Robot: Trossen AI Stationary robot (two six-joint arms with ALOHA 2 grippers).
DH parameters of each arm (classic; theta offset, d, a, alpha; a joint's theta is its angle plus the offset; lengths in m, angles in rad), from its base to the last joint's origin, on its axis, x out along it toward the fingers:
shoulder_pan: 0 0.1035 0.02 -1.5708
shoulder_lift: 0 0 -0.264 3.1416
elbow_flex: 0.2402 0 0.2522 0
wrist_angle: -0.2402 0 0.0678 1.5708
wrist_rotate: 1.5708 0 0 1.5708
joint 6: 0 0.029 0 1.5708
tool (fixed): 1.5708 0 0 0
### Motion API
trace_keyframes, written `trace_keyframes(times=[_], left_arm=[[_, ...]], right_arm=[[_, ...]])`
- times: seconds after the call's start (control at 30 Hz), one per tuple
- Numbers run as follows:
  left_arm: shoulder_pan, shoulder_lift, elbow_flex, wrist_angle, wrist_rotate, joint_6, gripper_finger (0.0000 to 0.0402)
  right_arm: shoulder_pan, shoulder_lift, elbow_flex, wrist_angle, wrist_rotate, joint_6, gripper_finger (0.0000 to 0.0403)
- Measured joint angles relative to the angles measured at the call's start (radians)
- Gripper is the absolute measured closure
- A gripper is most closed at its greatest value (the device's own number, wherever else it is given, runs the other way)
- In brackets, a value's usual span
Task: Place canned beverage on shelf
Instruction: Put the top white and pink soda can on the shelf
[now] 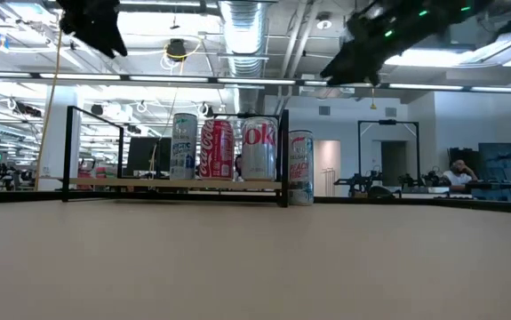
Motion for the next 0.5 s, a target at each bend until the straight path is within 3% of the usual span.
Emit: trace_keyframes(times=[0.17, 0.27, 0.37, 0.5], left_arm=[[0.000, 0.008, -0.001, -0.048, -0.054, 0.002, 0.0113], [0.000, -0.024, -0.001, -0.076, -0.153, 0.039, 0.0113], [0.001, -0.091, -0.001, -0.082, -0.241, 0.056, 0.0113], [0.000, -0.210, -0.002, -0.098, -0.238, 0.080, 0.0113]], right_arm=[[-0.039, 0.203, 0.168, -0.137, -0.070, -0.118, 0.0089], [-0.051, 0.305, 0.255, -0.221, -0.077, -0.202, 0.0054], [-0.069, 0.378, 0.324, -0.278, -0.079, -0.261, 0.0031], [-0.096, 0.427, 0.375, -0.289, -0.079, -0.310, 0.0022]])
